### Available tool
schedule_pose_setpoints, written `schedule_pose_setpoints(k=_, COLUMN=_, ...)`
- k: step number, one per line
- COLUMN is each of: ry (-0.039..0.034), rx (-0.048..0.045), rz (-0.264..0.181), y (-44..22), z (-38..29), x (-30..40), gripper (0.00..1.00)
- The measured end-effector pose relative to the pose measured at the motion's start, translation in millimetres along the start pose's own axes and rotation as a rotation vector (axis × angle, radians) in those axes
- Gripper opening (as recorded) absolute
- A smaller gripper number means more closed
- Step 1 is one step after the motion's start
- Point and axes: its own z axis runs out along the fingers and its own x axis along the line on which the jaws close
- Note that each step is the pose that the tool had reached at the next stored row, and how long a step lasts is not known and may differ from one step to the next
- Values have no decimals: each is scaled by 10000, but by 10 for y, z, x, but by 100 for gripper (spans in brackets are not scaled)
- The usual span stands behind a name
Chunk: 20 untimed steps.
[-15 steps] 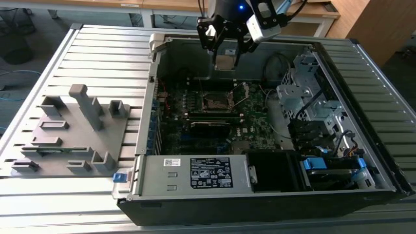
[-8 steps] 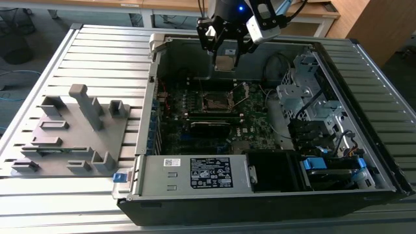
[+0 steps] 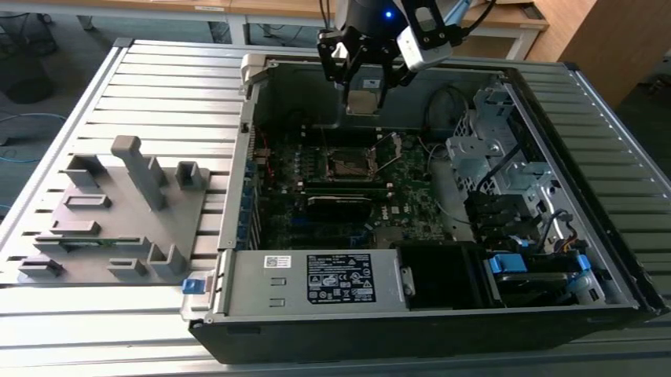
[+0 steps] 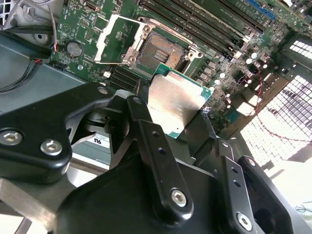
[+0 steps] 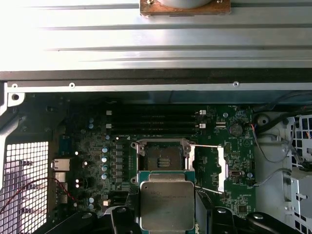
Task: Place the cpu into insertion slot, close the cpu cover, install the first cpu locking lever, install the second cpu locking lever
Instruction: 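Place the cpu into insertion slot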
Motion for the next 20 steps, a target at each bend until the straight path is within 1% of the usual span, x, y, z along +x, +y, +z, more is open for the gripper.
schedule_pose_setpoints(k=9, ry=5, rx=0, rz=2, y=0, z=1, x=0, gripper=54)
schedule_pose_setpoints(k=10, ry=17, rx=0, rz=2, y=0, z=1, x=0, gripper=54)
schedule_pose_setpoints(k=13, ry=106, rx=3, rz=9, y=0, z=2, x=0, gripper=54)
schedule_pose_setpoints(k=18, ry=125, rx=3, rz=10, y=0, z=5, x=0, gripper=54)
schedule_pose_setpoints(k=20, ry=125, rx=2, rz=9, y=-2, z=24, x=0, gripper=54)
